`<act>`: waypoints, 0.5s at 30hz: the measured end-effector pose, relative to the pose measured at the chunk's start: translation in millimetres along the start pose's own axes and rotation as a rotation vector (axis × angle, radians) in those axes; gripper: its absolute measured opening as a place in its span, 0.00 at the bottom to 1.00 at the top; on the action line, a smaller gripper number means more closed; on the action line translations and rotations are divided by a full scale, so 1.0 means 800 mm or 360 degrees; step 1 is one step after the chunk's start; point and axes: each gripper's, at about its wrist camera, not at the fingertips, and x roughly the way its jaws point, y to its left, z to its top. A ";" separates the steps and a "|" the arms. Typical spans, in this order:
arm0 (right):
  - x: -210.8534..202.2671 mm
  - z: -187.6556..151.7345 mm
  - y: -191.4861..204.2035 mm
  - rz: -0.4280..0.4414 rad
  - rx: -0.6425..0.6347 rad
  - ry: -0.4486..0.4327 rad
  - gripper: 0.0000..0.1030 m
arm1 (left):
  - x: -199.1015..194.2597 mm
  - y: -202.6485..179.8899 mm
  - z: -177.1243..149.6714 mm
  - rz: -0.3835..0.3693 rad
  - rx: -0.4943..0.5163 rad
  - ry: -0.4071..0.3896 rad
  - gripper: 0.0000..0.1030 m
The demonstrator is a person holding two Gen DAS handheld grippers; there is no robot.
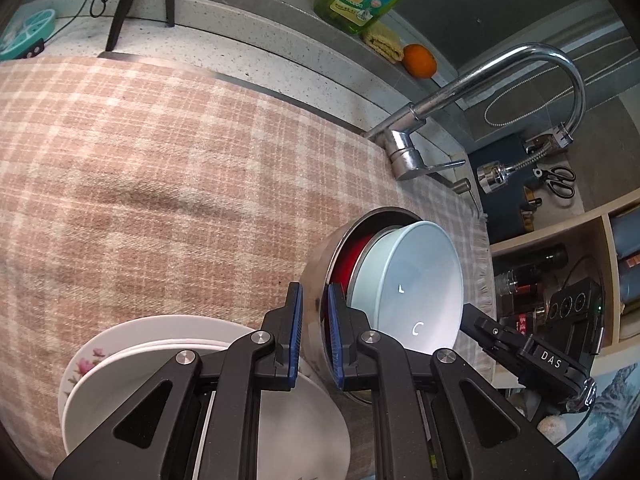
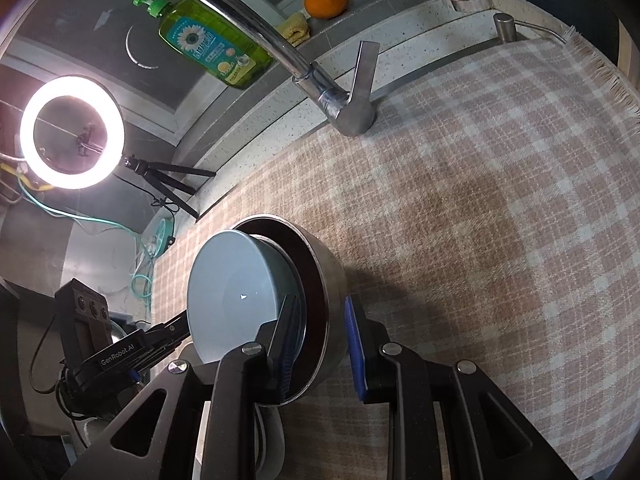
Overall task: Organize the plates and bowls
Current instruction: 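Grip the rim of the bowl stack with both grippers and lift it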
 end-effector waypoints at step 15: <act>0.013 0.002 0.001 -0.0004 0.0006 0.0031 0.15 | 0.007 -0.003 0.003 0.0031 0.0039 0.0020 0.11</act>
